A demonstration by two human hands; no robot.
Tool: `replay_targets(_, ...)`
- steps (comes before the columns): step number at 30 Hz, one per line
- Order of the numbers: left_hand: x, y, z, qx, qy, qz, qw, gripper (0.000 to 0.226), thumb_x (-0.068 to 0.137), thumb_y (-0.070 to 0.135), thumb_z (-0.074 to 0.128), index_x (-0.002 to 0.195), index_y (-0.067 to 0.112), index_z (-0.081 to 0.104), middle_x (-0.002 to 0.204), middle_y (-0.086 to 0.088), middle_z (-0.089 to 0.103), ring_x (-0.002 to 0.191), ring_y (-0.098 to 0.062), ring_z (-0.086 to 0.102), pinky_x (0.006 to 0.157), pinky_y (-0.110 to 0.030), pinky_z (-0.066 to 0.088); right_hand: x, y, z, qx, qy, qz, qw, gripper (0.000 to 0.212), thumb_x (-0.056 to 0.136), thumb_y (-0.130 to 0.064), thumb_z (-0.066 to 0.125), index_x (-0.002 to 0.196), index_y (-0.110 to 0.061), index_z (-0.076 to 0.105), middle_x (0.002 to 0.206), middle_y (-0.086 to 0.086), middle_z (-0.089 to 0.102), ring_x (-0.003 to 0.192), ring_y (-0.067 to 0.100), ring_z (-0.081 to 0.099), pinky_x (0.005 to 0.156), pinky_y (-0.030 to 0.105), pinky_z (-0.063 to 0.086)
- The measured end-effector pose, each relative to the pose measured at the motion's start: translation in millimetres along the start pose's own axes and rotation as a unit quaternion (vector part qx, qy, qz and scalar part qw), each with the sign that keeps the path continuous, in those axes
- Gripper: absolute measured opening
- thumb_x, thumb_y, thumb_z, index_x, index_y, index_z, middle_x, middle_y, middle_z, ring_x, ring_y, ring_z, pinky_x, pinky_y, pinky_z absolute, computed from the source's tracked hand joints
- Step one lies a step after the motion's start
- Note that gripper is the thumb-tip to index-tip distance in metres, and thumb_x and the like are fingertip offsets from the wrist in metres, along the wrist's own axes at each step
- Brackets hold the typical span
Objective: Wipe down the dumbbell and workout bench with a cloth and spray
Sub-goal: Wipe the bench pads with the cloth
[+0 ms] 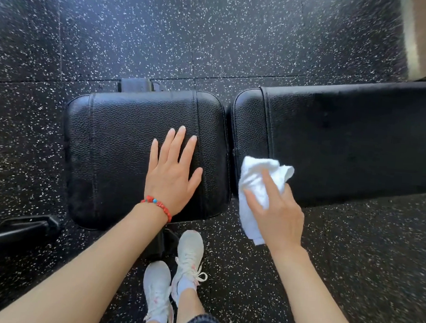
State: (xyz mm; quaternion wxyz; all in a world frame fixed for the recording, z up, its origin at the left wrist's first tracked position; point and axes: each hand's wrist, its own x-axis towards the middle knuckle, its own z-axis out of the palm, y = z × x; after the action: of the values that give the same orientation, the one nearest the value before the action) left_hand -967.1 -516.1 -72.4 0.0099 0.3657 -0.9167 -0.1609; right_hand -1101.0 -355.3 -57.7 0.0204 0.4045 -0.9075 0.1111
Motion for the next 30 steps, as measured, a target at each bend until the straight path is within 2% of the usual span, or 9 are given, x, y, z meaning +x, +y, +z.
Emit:
replay_targets(5,-3,25,-7,-0.021,0.019,0.024,0.999,0.058,0.088,0.036,0.036,0.135,0.003,0.046,0.144,-0.020,0.040,0.135,-0.037,0.033,0.109,-0.055,0.022,3,17,-22,0.046,0.060,0.058,0.995,0.051,0.076,-0.044,0.054,0.109,-0.007,0.067,0.076,0.020,0.063,0.055,0.032,0.060,0.045,0.029,0.048)
replay_targets(8,-2,43,-3,-0.024,0.028,0.043,0.998,0.056,0.089,0.035,0.037,0.133,0.003,0.047,0.144,-0.019,0.041,0.135,-0.036,0.033,0.109,-0.054,0.022,14,33,-22,0.057,0.046,0.100,0.992,0.055,0.076,-0.047,0.052,0.116,-0.011,0.064,0.088,0.022,0.064,0.068,0.037,0.063,0.053,0.036,0.051)
replay_targets(10,4,53,2,-0.014,0.027,0.049,0.998,0.056,0.089,0.035,0.037,0.134,0.004,0.048,0.144,-0.018,0.041,0.135,-0.034,0.032,0.110,-0.053,0.021,23,43,-12,0.052,0.028,0.101,0.993,0.055,0.077,-0.049,0.051,0.118,-0.013,0.062,0.088,0.020,0.063,0.068,0.037,0.063,0.052,0.036,0.050)
replay_targets(12,11,62,8,0.007,0.031,0.061,0.998,0.055,0.089,0.035,0.038,0.134,0.005,0.048,0.144,-0.017,0.041,0.135,-0.033,0.033,0.111,-0.052,0.018,28,50,0,0.020,0.020,0.084,0.996,0.054,0.077,-0.049,0.050,0.116,-0.014,0.063,0.079,0.016,0.061,0.059,0.032,0.060,0.045,0.031,0.046)
replay_targets(15,25,75,17,0.024,0.039,0.070,0.996,0.054,0.088,0.033,0.040,0.133,0.005,0.049,0.143,-0.017,0.042,0.135,-0.033,0.034,0.111,-0.052,0.015,44,59,17,-0.042,0.052,0.015,0.998,0.047,0.079,-0.047,0.052,0.109,-0.014,0.067,0.066,0.010,0.055,0.047,0.024,0.053,0.038,0.024,0.039)
replay_targets(17,34,83,24,0.027,0.044,0.062,0.997,0.054,0.088,0.033,0.040,0.134,0.006,0.048,0.144,-0.016,0.042,0.135,-0.033,0.033,0.111,-0.053,0.017,75,63,24,-0.057,0.072,-0.019,0.996,0.048,0.080,-0.049,0.050,0.108,-0.014,0.067,0.065,0.011,0.054,0.048,0.024,0.054,0.037,0.024,0.038)
replay_targets(22,46,85,39,0.054,0.038,0.051,0.997,0.056,0.089,0.034,0.040,0.138,0.008,0.044,0.147,-0.014,0.039,0.136,-0.031,0.030,0.111,-0.052,0.015,150,52,42,-0.043,0.105,-0.041,0.993,0.049,0.079,-0.051,0.049,0.108,-0.015,0.067,0.065,0.010,0.056,0.049,0.023,0.056,0.037,0.023,0.039)
replay_targets(26,46,87,41,0.057,0.049,0.039,0.996,0.056,0.089,0.033,0.041,0.139,0.009,0.042,0.148,-0.013,0.038,0.137,-0.029,0.028,0.112,-0.052,0.014,123,59,41,-0.047,0.138,-0.080,0.986,0.045,0.084,-0.052,0.051,0.107,-0.017,0.069,0.064,0.007,0.055,0.049,0.019,0.053,0.041,0.025,0.040)
replay_targets(30,47,92,41,0.081,0.058,0.033,0.995,0.055,0.089,0.031,0.041,0.138,0.007,0.041,0.147,-0.015,0.037,0.137,-0.030,0.026,0.112,-0.053,0.013,106,64,37,-0.020,0.092,-0.147,0.985,0.046,0.085,-0.050,0.049,0.105,-0.014,0.069,0.062,0.006,0.054,0.049,0.018,0.050,0.042,0.027,0.040)
